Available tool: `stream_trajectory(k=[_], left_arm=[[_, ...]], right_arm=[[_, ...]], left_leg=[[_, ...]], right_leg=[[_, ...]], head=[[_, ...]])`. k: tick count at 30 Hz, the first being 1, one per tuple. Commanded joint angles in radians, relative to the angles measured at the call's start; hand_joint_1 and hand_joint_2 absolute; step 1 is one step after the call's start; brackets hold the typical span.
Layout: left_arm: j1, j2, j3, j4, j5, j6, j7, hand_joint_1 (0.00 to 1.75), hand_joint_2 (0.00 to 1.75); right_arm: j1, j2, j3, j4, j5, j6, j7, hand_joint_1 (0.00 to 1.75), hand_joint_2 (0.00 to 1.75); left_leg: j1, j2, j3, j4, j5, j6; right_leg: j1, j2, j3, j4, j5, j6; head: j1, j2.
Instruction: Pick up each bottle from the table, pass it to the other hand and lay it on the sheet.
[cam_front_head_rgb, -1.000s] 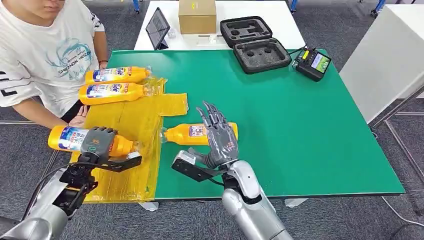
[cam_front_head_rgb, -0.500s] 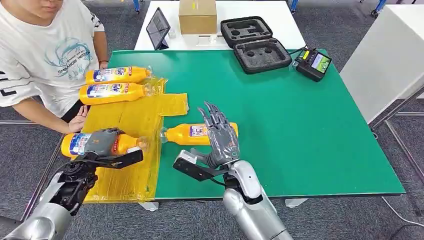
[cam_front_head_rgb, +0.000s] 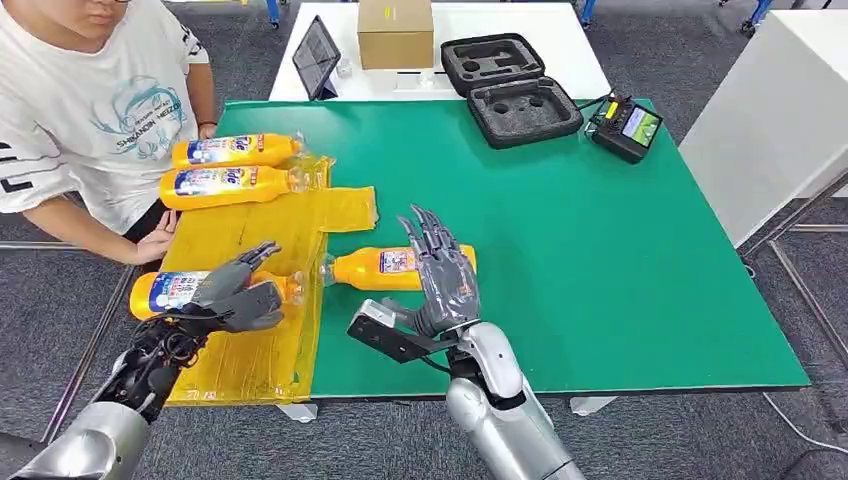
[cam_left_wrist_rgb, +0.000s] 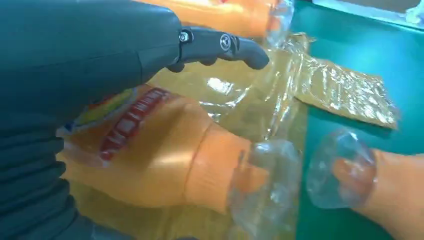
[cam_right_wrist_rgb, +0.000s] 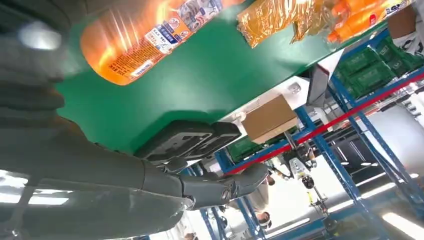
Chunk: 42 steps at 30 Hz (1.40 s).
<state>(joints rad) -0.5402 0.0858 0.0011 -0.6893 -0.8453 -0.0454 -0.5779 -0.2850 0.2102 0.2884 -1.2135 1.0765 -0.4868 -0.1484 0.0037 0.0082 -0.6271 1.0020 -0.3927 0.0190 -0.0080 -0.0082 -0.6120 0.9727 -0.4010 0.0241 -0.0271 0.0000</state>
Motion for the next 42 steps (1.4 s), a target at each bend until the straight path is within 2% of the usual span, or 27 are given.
stream_trajectory(k=[1, 11, 17, 19, 20, 22, 23, 26, 31, 42], left_arm=[[0.000, -0.014, -0.024, 0.067, 0.001, -0.011, 0.012, 0.00, 0.00], [-0.004, -0.014, -0.030, 0.076, 0.019, -0.009, 0.015, 0.00, 0.00], [-0.002, -0.037, 0.081, 0.056, 0.241, -0.144, -0.005, 0.00, 0.00], [0.004, -0.059, 0.139, 0.023, 0.327, -0.077, -0.011, 0.00, 0.00], [0.004, -0.079, 0.186, -0.001, 0.378, 0.000, -0.011, 0.00, 0.00], [0.011, -0.096, 0.204, -0.054, 0.405, 0.168, -0.035, 0.00, 0.00], [0.015, -0.122, 0.267, -0.101, 0.468, 0.283, -0.085, 0.00, 1.75], [0.033, -0.114, 0.249, -0.157, 0.601, 0.316, -0.115, 0.00, 1.75], [0.045, -0.098, 0.177, -0.234, 0.695, 0.421, -0.120, 0.00, 1.75], [0.052, -0.098, 0.117, -0.289, 0.748, 0.461, -0.120, 0.00, 1.75]], right_arm=[[-0.024, -0.007, -0.020, 0.049, -0.002, 0.000, 0.002, 0.00, 1.75], [-0.022, -0.007, -0.021, 0.048, 0.003, -0.002, 0.005, 0.00, 1.75], [-0.034, -0.007, -0.020, 0.086, 0.014, 0.004, 0.024, 0.00, 1.75], [-0.046, -0.011, -0.024, 0.121, 0.036, 0.024, 0.056, 0.00, 1.75], [-0.064, -0.013, -0.033, 0.156, 0.051, 0.039, 0.082, 0.00, 1.75], [-0.111, -0.021, -0.049, 0.238, 0.078, 0.066, 0.118, 0.00, 1.75], [-0.142, -0.030, -0.056, 0.296, 0.095, 0.089, 0.156, 0.00, 1.75], [-0.256, -0.049, -0.084, 0.513, 0.070, 0.073, 0.151, 0.00, 1.75], [-0.347, -0.077, -0.094, 0.700, 0.104, 0.190, 0.251, 0.00, 1.75], [-0.376, -0.098, -0.102, 0.767, 0.120, 0.250, 0.289, 0.00, 1.75]], left_leg=[[0.000, -0.001, 0.004, -0.001, -0.001, -0.001], [0.000, 0.000, 0.003, -0.001, -0.001, 0.000], [0.000, 0.000, 0.003, -0.001, -0.001, 0.000], [0.000, 0.000, 0.004, -0.001, -0.001, -0.001], [0.000, 0.000, 0.004, -0.001, -0.001, 0.000], [0.001, 0.000, 0.003, -0.001, -0.001, 0.000], [0.001, 0.000, 0.004, 0.000, -0.001, -0.001], [0.001, 0.001, 0.001, 0.000, 0.000, 0.000], [0.001, 0.000, 0.002, 0.000, -0.001, 0.000], [0.000, -0.001, -0.001, 0.001, 0.000, 0.000]], right_leg=[[0.000, 0.000, 0.004, -0.001, -0.001, -0.001], [0.000, 0.000, 0.003, -0.001, -0.001, 0.000], [0.000, 0.001, 0.003, -0.001, -0.001, 0.000], [0.000, 0.001, 0.004, -0.001, -0.001, 0.000], [0.000, 0.001, 0.004, -0.001, -0.001, 0.000], [0.001, 0.000, 0.004, -0.001, -0.001, 0.000], [0.001, 0.001, 0.005, -0.001, -0.001, 0.000], [0.001, 0.001, 0.001, -0.001, 0.000, 0.000], [0.001, 0.001, 0.003, -0.001, 0.000, 0.000], [0.000, -0.001, 0.000, 0.000, 0.000, 0.000]], head=[[0.000, 0.000], [0.000, 0.000], [0.000, 0.000], [0.000, 0.000], [0.000, 0.000], [0.000, 0.000], [0.000, 0.000], [0.000, 0.000], [0.000, 0.000], [0.000, 0.000]])
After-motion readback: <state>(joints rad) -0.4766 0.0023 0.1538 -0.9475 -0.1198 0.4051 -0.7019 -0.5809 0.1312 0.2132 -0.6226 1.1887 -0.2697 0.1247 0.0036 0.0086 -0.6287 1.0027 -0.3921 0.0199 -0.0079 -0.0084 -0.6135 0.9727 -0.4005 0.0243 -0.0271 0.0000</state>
